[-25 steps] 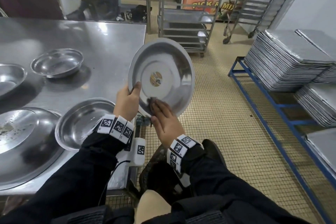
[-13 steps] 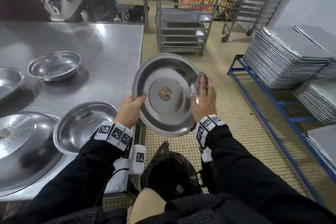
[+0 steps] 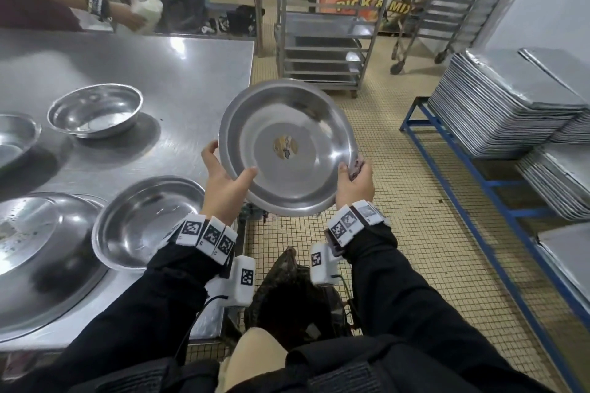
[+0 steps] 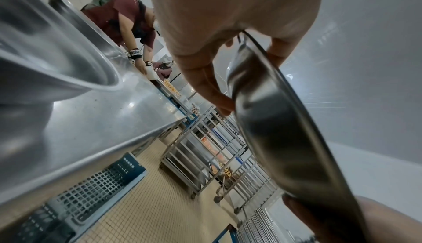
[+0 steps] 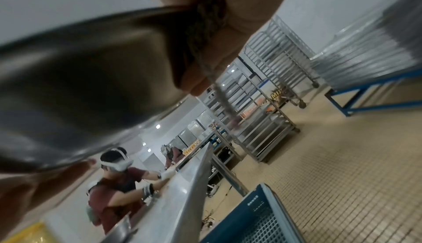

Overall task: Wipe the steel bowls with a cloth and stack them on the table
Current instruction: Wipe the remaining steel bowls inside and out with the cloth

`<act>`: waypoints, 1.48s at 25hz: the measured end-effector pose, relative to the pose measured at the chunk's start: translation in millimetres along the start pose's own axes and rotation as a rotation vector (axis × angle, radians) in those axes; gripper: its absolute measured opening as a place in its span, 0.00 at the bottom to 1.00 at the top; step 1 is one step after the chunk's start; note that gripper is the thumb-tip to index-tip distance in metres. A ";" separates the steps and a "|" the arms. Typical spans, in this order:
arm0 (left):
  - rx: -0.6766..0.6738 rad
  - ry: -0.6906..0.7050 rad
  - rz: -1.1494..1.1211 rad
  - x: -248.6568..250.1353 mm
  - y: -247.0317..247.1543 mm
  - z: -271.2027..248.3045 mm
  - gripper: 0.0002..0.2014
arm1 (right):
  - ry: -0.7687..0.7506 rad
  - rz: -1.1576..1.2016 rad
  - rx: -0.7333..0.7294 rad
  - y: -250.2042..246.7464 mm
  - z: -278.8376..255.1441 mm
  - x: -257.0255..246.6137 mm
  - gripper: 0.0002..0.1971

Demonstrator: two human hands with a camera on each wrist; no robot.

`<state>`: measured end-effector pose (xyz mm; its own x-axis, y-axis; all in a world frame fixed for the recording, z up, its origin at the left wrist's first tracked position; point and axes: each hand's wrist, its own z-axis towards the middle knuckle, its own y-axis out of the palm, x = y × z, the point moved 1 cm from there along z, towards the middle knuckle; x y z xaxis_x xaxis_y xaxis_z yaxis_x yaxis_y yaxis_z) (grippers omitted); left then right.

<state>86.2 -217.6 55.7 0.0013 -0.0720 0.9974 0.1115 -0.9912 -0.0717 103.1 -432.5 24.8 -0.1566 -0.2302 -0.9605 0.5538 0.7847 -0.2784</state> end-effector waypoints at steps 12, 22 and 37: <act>0.125 -0.027 -0.102 -10.5 17.2 -0.1 0.34 | 0.084 0.107 -0.190 3.8 -10.5 8.9 0.10; 0.284 0.034 0.200 -12.9 12.2 8.7 0.07 | -0.250 -0.200 -0.334 15.2 -24.0 -4.1 0.14; 0.283 0.135 0.226 8.2 19.8 9.8 0.10 | -0.689 -0.612 -0.816 39.7 -57.7 8.7 0.30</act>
<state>98.2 -236.8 62.5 -0.0719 -0.3180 0.9454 0.3937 -0.8799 -0.2661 76.5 -370.1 5.2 0.3905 -0.7483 -0.5363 -0.1711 0.5134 -0.8409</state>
